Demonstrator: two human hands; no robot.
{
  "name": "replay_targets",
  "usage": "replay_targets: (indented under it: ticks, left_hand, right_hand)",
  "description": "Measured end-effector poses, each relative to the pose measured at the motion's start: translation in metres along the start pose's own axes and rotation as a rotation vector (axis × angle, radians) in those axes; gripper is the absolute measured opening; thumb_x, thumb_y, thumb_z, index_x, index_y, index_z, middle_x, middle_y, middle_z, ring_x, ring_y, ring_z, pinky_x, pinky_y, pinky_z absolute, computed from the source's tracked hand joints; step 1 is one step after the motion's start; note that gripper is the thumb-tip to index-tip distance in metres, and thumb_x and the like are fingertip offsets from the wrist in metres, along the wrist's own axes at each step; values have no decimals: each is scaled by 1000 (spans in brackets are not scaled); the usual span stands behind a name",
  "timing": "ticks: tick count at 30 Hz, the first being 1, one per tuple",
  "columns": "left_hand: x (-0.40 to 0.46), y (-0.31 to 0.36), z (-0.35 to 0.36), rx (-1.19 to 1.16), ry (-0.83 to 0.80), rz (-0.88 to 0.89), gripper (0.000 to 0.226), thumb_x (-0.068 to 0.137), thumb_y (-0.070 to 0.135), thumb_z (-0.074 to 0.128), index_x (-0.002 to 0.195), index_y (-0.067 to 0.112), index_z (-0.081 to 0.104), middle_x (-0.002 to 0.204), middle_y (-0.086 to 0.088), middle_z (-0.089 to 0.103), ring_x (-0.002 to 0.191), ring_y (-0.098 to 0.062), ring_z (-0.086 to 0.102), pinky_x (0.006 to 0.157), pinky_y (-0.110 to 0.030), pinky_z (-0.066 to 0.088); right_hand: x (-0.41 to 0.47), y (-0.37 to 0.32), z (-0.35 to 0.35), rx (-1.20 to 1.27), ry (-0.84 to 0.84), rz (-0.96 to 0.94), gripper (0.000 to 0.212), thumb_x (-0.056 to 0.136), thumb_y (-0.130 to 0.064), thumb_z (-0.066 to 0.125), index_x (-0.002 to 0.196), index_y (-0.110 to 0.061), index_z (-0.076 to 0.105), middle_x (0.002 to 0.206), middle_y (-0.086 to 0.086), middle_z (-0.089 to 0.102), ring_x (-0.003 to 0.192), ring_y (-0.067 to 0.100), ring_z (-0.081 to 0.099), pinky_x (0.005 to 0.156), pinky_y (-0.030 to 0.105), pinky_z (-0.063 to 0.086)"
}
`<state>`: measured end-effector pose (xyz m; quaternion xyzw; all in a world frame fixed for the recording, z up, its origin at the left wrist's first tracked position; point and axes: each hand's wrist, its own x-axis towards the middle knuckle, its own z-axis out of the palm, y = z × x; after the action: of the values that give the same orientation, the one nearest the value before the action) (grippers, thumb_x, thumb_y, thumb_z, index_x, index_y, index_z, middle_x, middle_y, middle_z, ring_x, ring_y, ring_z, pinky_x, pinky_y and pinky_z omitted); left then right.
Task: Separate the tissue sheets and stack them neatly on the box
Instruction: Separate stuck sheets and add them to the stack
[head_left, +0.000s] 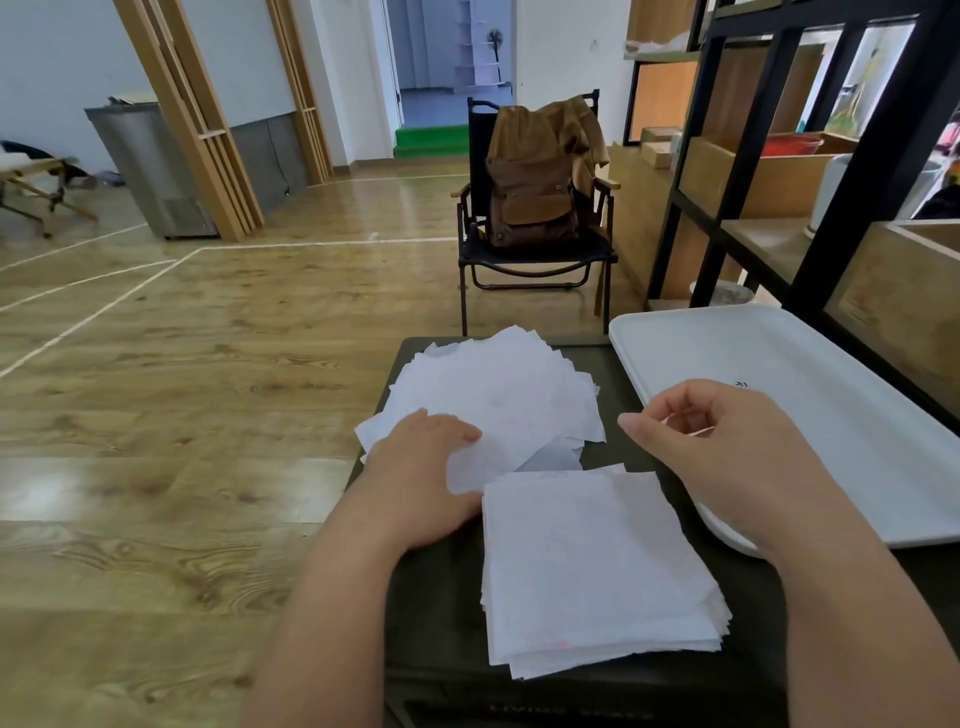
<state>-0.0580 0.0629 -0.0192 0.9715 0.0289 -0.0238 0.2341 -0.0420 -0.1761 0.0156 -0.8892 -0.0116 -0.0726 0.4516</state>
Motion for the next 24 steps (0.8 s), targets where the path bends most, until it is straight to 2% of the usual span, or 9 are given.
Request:
replay_targets:
  ticks: [4, 6, 8, 10, 13, 17, 20, 22, 24]
  left_hand:
    - [3, -3, 3, -55, 9, -23, 53, 84, 40, 68, 134, 33, 52, 126, 20, 50, 117, -5, 45, 96, -24, 41]
    - [5, -4, 8, -63, 38, 8, 53, 88, 44, 64, 138, 41, 47, 146, 17, 40, 137, -9, 31, 109, -29, 32]
    - [8, -3, 13, -17, 89, 45, 38, 97, 43, 52, 135, 46, 48, 155, 14, 28, 144, -11, 13, 113, -33, 24]
    - [13, -3, 17, 74, 152, 85, 34, 100, 24, 44, 127, 43, 54, 155, 12, 26, 141, -12, 10, 110, -31, 22]
    - [18, -6, 20, 138, 231, 112, 39, 92, 6, 46, 113, 36, 59, 143, 13, 35, 135, -13, 15, 93, -21, 15]
    - [19, -6, 19, 136, 270, 103, 10, 93, 24, 57, 96, 32, 62, 122, 12, 47, 127, -13, 28, 89, -21, 16]
    - [19, -4, 17, 143, 238, 84, 3, 93, 31, 59, 93, 34, 60, 117, 12, 49, 122, -14, 32, 89, -24, 21]
    - [15, -4, 13, 113, 185, 78, 10, 90, 37, 63, 99, 36, 58, 120, 14, 49, 121, -12, 34, 90, -25, 26]
    - [10, -5, 8, 50, 67, 61, 34, 83, 43, 69, 113, 40, 54, 124, 20, 45, 120, -9, 35, 92, -27, 33]
  right_hand:
    - [-1, -3, 4, 3, -33, 6, 19, 79, -44, 72, 70, -29, 66, 67, -9, 62, 63, -7, 54, 53, 18, 34]
    - [-2, -3, 5, 7, -48, 6, 19, 79, -45, 72, 71, -30, 66, 67, -10, 62, 60, -8, 53, 52, 17, 34]
    - [-2, -3, 7, 19, -58, -2, 18, 79, -44, 73, 70, -30, 66, 68, -9, 63, 58, -7, 53, 49, 12, 35]
    - [-2, -3, 9, 35, -74, -6, 18, 79, -44, 73, 70, -31, 66, 70, -8, 65, 57, -5, 53, 47, 9, 37]
    - [-2, -3, 12, 48, -95, -5, 18, 78, -46, 72, 71, -31, 66, 71, -7, 66, 56, -3, 54, 50, 13, 37]
    - [-1, -2, 13, 53, -89, -12, 18, 78, -47, 72, 70, -31, 66, 69, -8, 66, 56, 0, 54, 54, 18, 37]
    - [-1, 0, 13, 44, -92, -9, 19, 78, -47, 72, 70, -31, 66, 69, -9, 66, 60, 1, 57, 54, 18, 38]
    - [-1, 0, 13, 37, -94, -10, 18, 78, -47, 72, 70, -32, 66, 69, -10, 66, 62, 1, 58, 54, 18, 38]
    - [0, 0, 12, 42, -93, -12, 18, 78, -47, 72, 70, -32, 67, 69, -11, 66, 63, 1, 59, 55, 19, 38]
